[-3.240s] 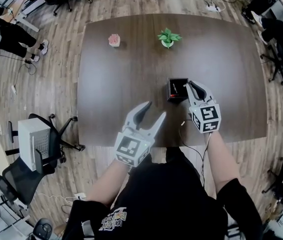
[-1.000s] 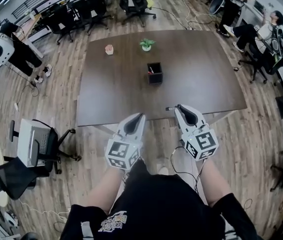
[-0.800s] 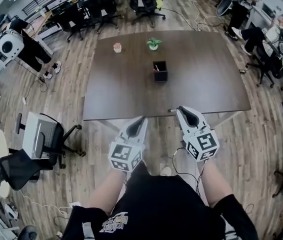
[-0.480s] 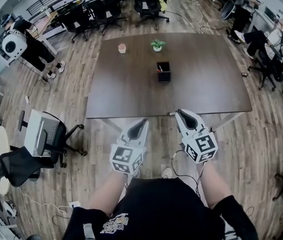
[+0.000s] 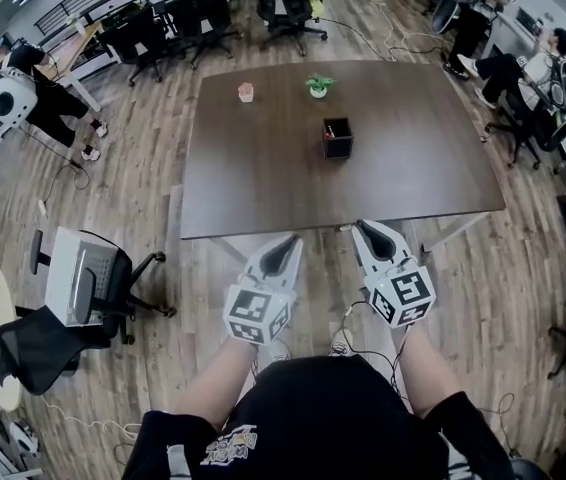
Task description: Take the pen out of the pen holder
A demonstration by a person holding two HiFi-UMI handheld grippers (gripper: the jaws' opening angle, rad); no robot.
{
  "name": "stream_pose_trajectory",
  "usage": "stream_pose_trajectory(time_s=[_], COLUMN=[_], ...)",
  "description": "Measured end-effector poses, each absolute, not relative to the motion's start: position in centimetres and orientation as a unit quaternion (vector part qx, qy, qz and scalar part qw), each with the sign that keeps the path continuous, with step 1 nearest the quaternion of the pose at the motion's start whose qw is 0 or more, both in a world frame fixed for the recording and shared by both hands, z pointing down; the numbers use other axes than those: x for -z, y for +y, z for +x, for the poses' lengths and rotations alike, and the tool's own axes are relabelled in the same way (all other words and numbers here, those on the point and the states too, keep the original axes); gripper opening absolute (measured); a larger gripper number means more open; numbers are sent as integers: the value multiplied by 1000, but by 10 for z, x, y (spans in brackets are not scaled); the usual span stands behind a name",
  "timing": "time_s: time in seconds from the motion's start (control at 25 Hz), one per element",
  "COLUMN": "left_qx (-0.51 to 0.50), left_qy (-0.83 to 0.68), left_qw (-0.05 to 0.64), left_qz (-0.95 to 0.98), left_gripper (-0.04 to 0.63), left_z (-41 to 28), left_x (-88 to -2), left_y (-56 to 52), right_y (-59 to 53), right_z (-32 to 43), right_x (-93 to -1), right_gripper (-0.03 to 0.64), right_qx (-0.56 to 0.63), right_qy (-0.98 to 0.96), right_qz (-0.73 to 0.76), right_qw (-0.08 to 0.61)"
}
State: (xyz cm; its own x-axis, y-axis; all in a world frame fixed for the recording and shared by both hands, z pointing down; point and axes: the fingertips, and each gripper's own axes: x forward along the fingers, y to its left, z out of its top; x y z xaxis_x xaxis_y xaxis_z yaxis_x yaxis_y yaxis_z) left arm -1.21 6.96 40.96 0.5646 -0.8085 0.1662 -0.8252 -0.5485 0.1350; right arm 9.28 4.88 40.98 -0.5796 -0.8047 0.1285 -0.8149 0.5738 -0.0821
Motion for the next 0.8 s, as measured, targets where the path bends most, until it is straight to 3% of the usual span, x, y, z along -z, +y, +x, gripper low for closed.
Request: stream_pose_trajectory(time_s=[0.8], left_qx=[-25], left_qy=[-373], left_qw=[94], left_qz=[923], left_gripper=[12], left_z=[-26], left_x=[-400], left_y=[88], right_y=[99], right_z=[83], right_x=[-387], right_gripper=[40], right_qx=[-42], right_qy=[-835], right_qz=[547], right_qw=[46])
